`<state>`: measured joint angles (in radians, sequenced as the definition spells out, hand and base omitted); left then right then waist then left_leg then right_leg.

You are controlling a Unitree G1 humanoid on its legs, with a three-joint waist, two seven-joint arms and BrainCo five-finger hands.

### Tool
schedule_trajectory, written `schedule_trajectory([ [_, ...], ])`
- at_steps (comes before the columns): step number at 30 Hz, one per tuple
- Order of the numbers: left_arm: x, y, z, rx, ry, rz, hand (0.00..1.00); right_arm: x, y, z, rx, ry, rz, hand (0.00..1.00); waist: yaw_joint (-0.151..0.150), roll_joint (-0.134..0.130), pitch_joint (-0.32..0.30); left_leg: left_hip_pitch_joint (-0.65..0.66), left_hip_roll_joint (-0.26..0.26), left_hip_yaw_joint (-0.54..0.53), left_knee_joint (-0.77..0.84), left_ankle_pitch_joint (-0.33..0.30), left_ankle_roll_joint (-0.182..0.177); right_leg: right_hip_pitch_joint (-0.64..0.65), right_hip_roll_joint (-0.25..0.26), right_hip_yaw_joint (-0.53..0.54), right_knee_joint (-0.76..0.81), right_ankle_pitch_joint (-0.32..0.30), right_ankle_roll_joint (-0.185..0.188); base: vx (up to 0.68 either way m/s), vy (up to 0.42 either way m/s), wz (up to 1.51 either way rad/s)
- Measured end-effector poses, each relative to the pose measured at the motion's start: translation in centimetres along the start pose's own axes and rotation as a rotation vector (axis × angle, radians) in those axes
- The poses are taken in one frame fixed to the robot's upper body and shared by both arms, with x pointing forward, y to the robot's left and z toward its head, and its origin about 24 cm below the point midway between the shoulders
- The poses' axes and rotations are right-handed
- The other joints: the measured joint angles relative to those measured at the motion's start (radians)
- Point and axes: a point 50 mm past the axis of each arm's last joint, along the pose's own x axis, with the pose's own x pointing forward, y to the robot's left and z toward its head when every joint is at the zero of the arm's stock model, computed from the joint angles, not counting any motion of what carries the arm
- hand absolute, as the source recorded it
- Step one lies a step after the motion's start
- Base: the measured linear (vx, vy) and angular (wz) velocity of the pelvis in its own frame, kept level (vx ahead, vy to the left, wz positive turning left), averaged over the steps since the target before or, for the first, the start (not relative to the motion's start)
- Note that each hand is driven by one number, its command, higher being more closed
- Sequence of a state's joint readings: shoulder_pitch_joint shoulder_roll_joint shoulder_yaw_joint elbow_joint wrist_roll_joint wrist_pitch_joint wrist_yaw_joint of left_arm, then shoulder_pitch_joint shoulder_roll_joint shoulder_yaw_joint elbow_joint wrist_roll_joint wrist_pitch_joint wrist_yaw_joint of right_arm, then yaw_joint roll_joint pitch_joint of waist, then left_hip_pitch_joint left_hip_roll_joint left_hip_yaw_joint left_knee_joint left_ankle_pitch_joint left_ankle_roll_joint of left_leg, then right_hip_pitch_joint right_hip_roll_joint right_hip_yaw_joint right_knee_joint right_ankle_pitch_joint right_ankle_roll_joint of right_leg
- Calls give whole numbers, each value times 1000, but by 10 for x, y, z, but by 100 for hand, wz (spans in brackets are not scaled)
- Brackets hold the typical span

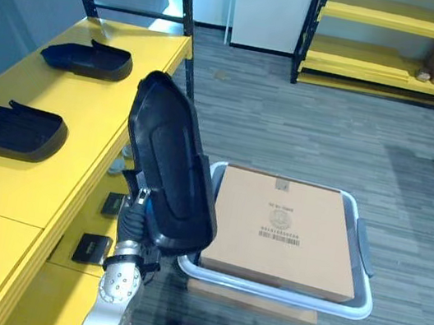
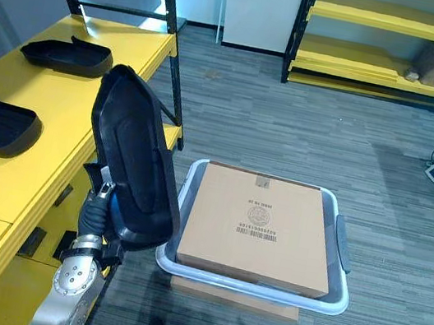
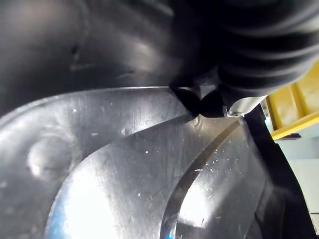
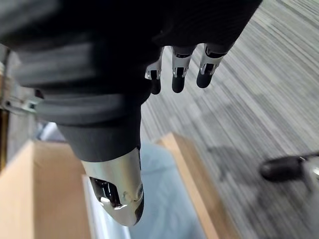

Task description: Walk over and take plastic housings, then place them on the shelf

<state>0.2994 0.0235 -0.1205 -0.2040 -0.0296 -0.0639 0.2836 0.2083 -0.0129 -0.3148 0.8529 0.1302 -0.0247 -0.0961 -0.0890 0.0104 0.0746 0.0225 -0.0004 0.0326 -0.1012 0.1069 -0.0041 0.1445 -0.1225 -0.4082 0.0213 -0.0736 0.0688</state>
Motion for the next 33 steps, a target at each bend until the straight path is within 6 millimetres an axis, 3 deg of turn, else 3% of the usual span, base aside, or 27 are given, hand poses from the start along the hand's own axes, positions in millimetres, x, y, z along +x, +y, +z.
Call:
schedule_trajectory([
  [2, -2, -7, 0, -14, 2, -21, 100, 1, 5, 0, -62, -2, 31, 0, 26, -1, 9, -15, -5, -41, 0, -1, -9, -8, -4, -35, 55, -34, 0, -90, -21, 51],
  [4, -2, -11, 4, -30, -12, -32, 100, 0, 6, -2, -102, 0, 38, 0, 34, -6, 23, -34, -19, -113, 1, 18, -23, -18, -23, -106, 121, -70, 6, -48, -42, 108],
  [6, -2, -15, 10, -42, -38, -45, 100, 0, 4, -3, -133, 0, 25, 0, 36, -8, 27, -92, -23, -81, 0, -2, 10, -40, -55, -219, 176, -99, 5, -51, -37, 176],
  [7, 1, -19, 14, -50, -54, -59, 100, 0, 3, -2, -140, 0, 15, 0, 39, -11, 36, -125, -9, 35, 8, -42, 54, -38, -66, -304, 172, -97, 5, -33, -22, 179],
  [8, 2, -22, 15, -53, -62, -69, 100, 1, 2, -2, -143, 0, 9, 0, 37, -20, 47, -142, 5, 117, 18, -56, 74, -35, -80, -341, 170, -97, 5, -42, 73, 197],
  [9, 5, -27, 19, -61, -80, -85, 100, 2, 0, 0, -158, 1, -6, 0, 38, -9, 55, -170, 57, 338, 66, -69, 92, -36, -96, -411, 184, -98, 4, 16, 165, 173],
  [10, 6, -32, 23, -72, -94, -98, 100, 4, 1, 6, -170, -16, -13, 0, 36, 2, 57, -181, 117, 534, 123, -70, 95, -31, -112, -462, 204, -106, 8, 42, 203, 162],
  [12, 10, -44, 27, -88, -118, -147, 100, 7, 1, 14, -176, -34, -23, 0, 26, 13, 56, -183, 177, 726, 231, -76, 108, -11, -153, -531, 257, -128, 26, 107, 171, 127],
  [14, 10, -58, 32, -108, -138, -220, 100, 9, 3, 20, -176, -46, -25, 0, 23, 20, 52, -193, 152, 727, 277, -106, 121, 12, -188, -578, 287, -139, 41, 95, 170, 88],
  [17, 9, -79, 41, -131, -176, -328, 100, 11, 13, 29, -161, -71, -21, 0, 12, 21, 49, -206, 65, 655, 214, -118, 116, 41, -214, -640, 255, -119, 60, 77, 192, 75],
  [18, 10, -85, 43, -132, -186, -363, 100, 11, 19, 28, -153, -70, -6, 0, 10, 20, 49, -220, 49, 637, 217, -124, 124, 45, -217, -661, 252, -109, 57, 136, 181, 75],
  [19, 11, -89, 45, -134, -195, -379, 100, 11, 30, 33, -144, -80, 18, 0, 16, 17, 49, -254, 38, 609, 275, -152, 160, 47, -242, -673, 282, -95, 57, 155, 169, 72],
  [20, 11, -89, 45, -134, -196, -380, 100, 11, 32, 35, -144, -86, 22, 0, 14, 15, 51, -258, 30, 597, 289, -165, 166, 47, -257, -661, 307, -96, 43, 139, 136, 66],
  [22, 11, -89, 43, -128, -188, -382, 100, 12, 31, 37, -145, -89, 18, 0, 8, 18, 51, -245, 8, 555, 288, -184, 179, 6, -299, -536, 426, -115, -61, 128, 128, 65],
  [24, 13, -86, 39, -105, -177, -368, 100, 11, 31, 32, -145, -78, 21, 0, -7, 15, 52, -206, -21, 469, 252, -194, 171, -79, -225, -233, 470, -230, -52, 147, 73, 97],
  [26, 13, -83, 35, -92, -165, -344, 100, 10, 28, 28, -143, -72, 13, 0, -8, 14, 53, -153, -46, 397, 221, -190, 165, -141, -173, -120, 482, -273, -54, 160, 22, 98],
  [30, 14, -80, 35, -95, -174, -326, 100, 10, 22, 34, -146, -104, 4, 0, -10, 16, 54, -118, -64, 255, 202, -182, 146, -283, -79, 52, 480, -276, -53, 148, -23, 125],
  [31, 15, -77, 35, -96, -176, -312, 100, 9, 18, 32, -150, -103, -6, 0, -10, 11, 52, -109, -72, 217, 197, -180, 136, -325, -52, 126, 459, -262, -30, 175, -45, 112],
  [33, 16, -68, 32, -94, -171, -263, 100, 8, 12, 25, -156, -80, -17, 0, -6, -11, 50, -91, -92, 196, 192, -187, 120, -329, -57, 164, 392, -222, -15, 171, -73, 100],
])
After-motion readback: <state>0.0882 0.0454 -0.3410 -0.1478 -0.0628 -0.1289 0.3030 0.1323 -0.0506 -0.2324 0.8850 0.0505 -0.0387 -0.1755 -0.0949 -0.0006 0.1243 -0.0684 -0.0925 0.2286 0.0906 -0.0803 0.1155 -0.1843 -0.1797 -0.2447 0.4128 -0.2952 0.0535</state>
